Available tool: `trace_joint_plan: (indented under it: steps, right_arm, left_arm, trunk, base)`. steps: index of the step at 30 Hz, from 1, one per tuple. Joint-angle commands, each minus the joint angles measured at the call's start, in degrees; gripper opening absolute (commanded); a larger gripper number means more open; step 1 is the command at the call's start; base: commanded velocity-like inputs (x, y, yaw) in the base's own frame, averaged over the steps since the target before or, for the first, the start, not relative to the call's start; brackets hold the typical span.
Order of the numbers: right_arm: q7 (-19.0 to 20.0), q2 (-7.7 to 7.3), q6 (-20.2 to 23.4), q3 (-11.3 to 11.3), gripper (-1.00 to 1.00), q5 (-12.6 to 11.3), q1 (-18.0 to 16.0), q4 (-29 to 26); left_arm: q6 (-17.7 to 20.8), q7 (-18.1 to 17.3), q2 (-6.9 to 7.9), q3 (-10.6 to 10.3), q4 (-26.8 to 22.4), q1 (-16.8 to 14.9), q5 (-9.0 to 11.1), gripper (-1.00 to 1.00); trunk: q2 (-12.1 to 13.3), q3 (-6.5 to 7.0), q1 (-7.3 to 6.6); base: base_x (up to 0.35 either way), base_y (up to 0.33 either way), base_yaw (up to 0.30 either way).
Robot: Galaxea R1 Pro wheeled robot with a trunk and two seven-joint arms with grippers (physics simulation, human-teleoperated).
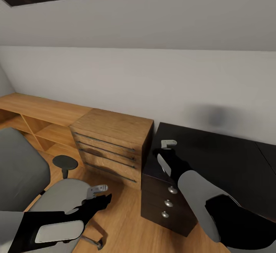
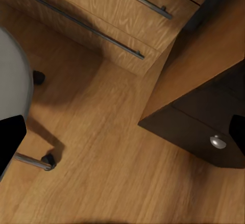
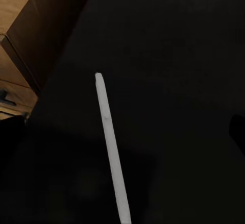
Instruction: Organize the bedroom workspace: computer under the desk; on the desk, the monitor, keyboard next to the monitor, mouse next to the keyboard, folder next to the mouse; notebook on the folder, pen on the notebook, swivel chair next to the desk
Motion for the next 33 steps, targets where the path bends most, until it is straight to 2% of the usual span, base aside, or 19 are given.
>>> trace_joint_plan:
  steps: [1, 5, 7, 8, 9, 14, 21, 24, 33]
  right_arm:
    - [-0.4, 0.0, 0.12, 0.76, 1.0, -0.54, -0.06, 0.29]
    - [0.68, 0.0, -0.39, 3.97, 1.0, -0.48, -0.06, 1.61]
    - [2.28, 0.0, -0.78, 6.56, 1.0, -0.45, -0.06, 1.97]
    - [4.98, 0.0, -0.98, 9.25, 1.0, -0.43, -0.06, 2.19]
    - [6.25, 0.0, -0.9, 9.97, 1.0, -0.41, -0.06, 2.26]
    - [8.5, 0.0, -0.01, 10.84, 1.0, -0.42, -0.06, 2.44]
    - [9.3, 0.0, 3.56, 11.23, 1.0, -0.42, -0.06, 2.51]
    - [9.37, 0.0, 3.98, 11.2, 1.0, -0.48, -0.06, 2.48]
    - [9.44, 0.0, 5.62, 10.62, 1.0, -0.85, -0.06, 2.36]
  left_arm:
    - [-0.3, 0.06, 0.03, -0.13, -0.1, -0.1, 0.24, 1.0]
    - [-0.31, 0.04, 0.04, -0.13, -0.16, -0.1, 0.2, 1.0]
    - [-0.31, 0.04, 0.04, -0.1, -0.22, -0.1, 0.19, 1.0]
    - [-0.31, -0.04, 0.07, -0.07, -0.41, -0.1, 0.14, 1.0]
    - [-0.31, -0.08, 0.11, -0.04, -0.74, -0.1, 0.12, 1.0]
    - [-0.36, 0.06, 0.71, 0.04, -3.44, -0.1, 0.05, 1.0]
    - [-0.39, 0.07, 3.36, 0.68, -8.58, -0.1, 0.0, 1.0]
    - [-0.4, 0.1, 3.72, 1.04, -9.12, -0.1, 0.0, 1.0]
    - [-0.4, 0.12, 4.15, 1.75, -9.7, -0.1, -0.01, 1.0]
  trunk:
    - [-0.04, -0.07, 0.02]
    - [-0.04, -0.07, 0.02]
    - [-0.04, -0.07, 0.02]
    - [-0.04, -0.07, 0.02]
    - [-0.04, -0.07, 0.02]
    - [-0.04, -0.07, 0.02]
    - [-0.04, -0.07, 0.02]
    - [-0.04, -0.07, 0.02]
    - [-3.65, -1.68, 1.99]
  base:
    - [0.095, 0.0, 0.0]
    - [0.049, 0.0, 0.0]
    - [0.018, 0.0, 0.0]
    - [0.007, 0.0, 0.0]
    - [0.004, 0.0, 0.0]
    - [0.002, 0.0, 0.0]
    - [0.0, 0.0, 0.0]
    - [0.0, 0.0, 0.0]
    - [0.0, 0.0, 0.0]
